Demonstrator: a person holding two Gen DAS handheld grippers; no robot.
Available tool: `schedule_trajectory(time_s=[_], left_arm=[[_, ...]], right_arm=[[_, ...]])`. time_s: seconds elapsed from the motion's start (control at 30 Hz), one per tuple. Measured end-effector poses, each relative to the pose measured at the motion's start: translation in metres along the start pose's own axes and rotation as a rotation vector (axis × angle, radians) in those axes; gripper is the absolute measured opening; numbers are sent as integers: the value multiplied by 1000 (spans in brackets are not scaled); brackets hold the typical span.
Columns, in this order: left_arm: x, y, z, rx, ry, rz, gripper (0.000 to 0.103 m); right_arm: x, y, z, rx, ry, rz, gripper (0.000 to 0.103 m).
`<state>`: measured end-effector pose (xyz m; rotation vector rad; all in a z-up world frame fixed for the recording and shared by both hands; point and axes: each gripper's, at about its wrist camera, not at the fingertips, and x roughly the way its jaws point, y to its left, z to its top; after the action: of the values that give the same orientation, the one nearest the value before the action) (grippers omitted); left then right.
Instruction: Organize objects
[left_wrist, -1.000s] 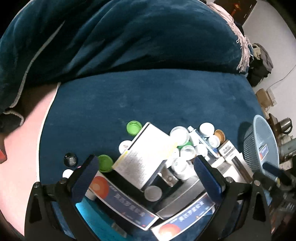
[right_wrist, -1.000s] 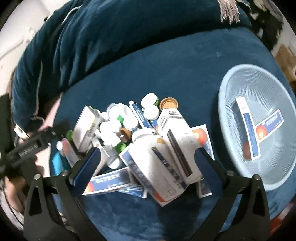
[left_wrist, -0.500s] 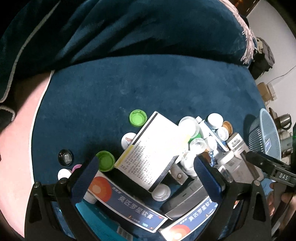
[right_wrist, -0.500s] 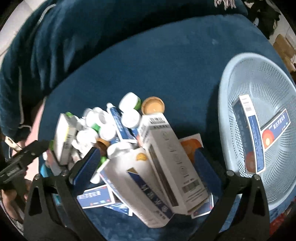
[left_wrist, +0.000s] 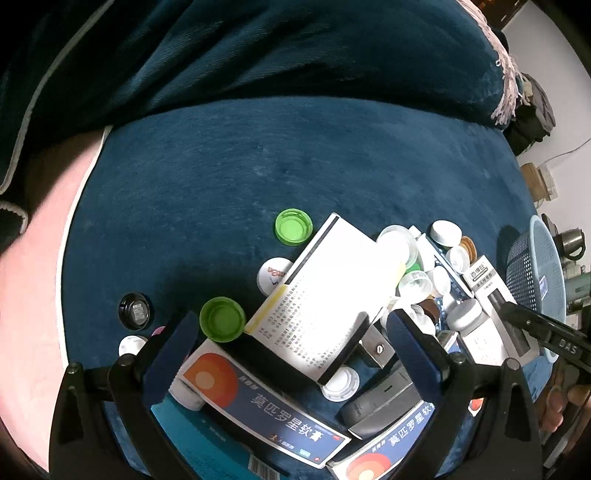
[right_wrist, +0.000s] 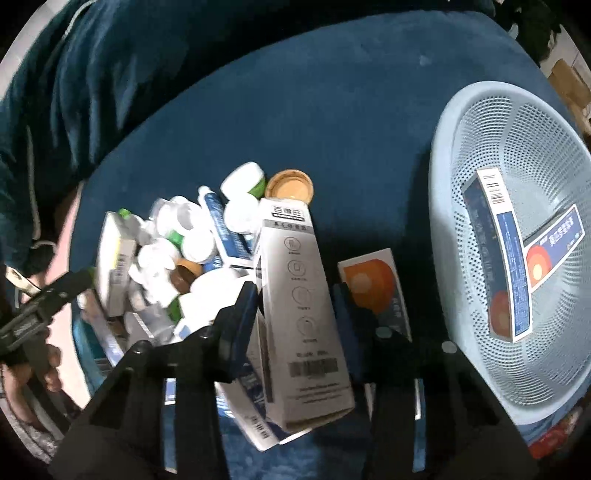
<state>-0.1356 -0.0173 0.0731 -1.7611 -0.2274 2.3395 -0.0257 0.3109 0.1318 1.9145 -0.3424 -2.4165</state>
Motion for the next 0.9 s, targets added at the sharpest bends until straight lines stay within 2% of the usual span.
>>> schedule_trajectory(time_s=[0.1, 0.27, 0.3, 0.43, 0.5, 0.63, 0.7, 0.77, 0.83, 0.9], left_arm=[[1, 1, 0, 6, 3, 1, 102], [4, -1, 3, 16, 11, -5, 102], [5, -1, 3, 18, 11, -8, 102], [9, -7, 4, 53, 6, -23, 102], [11, -17, 2, 105, 6, -1, 102], [15, -39, -4, 269, 15, 47, 102], [21, -43, -6, 327, 27, 97, 101], [29, -40, -8, 333, 51, 112, 92], [35, -33, -7, 306, 75, 82, 90], [36, -28, -5, 281, 71, 51, 84]], right_arm=[[0, 8, -2, -3, -4, 43, 44], [20, 10, 1, 25, 60, 66, 44], [21, 11, 0, 28, 63, 76, 40], [9, 11, 4, 6, 21, 65, 39], [10, 12, 4, 6, 22, 70, 39], [10, 8, 3, 6, 27, 69, 39], [11, 10, 3, 6, 24, 72, 39], [12, 11, 4, 5, 24, 72, 39], [11, 10, 3, 1, 23, 75, 39], [9, 9, 3, -5, 20, 76, 39]])
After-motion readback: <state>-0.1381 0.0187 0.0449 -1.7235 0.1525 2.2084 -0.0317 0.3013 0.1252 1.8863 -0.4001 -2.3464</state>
